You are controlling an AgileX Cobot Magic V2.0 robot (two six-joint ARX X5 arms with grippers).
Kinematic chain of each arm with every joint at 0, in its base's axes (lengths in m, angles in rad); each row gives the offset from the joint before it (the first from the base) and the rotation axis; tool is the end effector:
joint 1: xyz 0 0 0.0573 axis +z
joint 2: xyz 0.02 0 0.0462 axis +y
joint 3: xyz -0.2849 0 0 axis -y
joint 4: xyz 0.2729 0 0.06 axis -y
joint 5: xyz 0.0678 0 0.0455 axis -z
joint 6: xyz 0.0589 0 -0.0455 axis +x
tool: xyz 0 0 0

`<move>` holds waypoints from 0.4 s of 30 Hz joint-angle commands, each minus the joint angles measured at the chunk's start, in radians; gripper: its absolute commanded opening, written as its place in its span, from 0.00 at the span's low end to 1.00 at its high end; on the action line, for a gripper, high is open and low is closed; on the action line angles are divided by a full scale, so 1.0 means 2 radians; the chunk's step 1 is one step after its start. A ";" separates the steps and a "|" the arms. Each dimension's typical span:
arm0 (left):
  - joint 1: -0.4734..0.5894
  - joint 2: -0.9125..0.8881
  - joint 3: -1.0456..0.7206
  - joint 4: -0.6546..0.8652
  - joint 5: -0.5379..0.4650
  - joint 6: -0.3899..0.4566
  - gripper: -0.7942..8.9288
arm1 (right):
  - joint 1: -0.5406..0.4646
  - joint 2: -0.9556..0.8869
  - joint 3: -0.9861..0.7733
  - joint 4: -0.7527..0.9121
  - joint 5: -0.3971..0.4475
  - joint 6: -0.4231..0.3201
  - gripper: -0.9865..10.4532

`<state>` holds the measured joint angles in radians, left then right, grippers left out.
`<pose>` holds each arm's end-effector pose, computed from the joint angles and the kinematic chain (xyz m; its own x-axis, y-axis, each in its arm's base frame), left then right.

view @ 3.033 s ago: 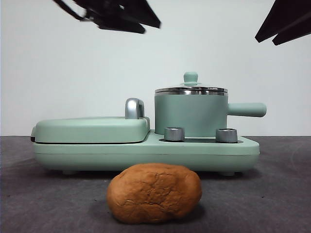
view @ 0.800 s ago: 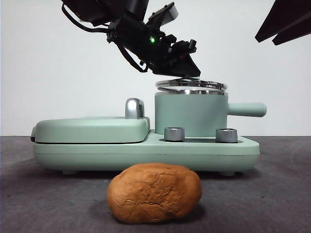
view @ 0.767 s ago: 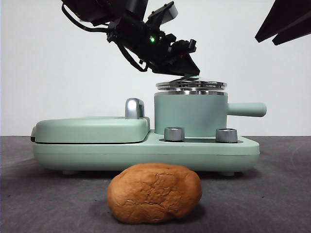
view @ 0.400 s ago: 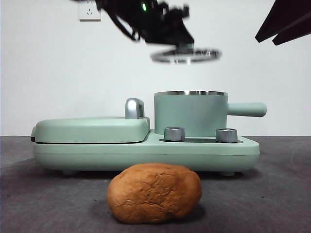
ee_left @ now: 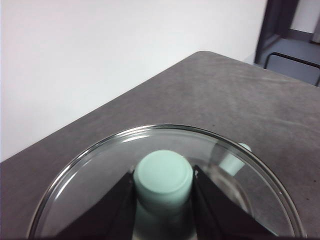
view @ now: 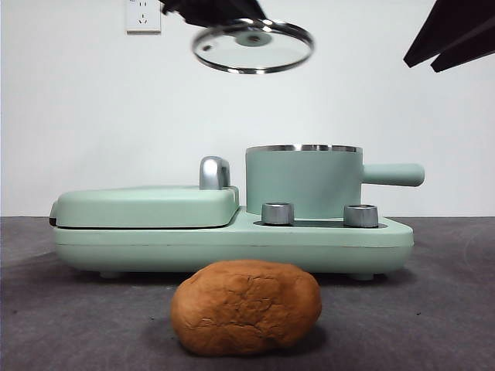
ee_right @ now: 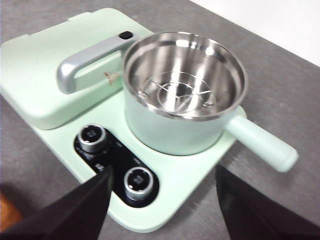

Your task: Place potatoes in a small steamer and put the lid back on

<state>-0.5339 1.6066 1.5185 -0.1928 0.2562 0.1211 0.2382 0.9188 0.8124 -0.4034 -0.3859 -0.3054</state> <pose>0.3602 -0.2303 0.3894 0.6711 -0.6911 -0.2682 0.7256 0.6866 0.0463 0.2199 0.0762 0.3009 0.6970 0.5566 -0.4521 -0.6556 0.7501 -0.0873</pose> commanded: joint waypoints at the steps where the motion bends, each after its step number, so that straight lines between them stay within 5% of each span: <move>1: 0.002 -0.026 0.012 0.001 0.001 -0.012 0.09 | 0.011 0.003 0.009 0.003 0.001 0.009 0.37; 12: 0.029 -0.130 -0.094 -0.012 0.001 -0.023 0.09 | 0.061 0.003 0.009 0.003 0.000 0.008 0.37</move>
<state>-0.4721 1.3590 1.3270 -0.2398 0.2569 0.0872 0.3500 0.9188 0.8124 -0.4034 -0.3855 -0.3054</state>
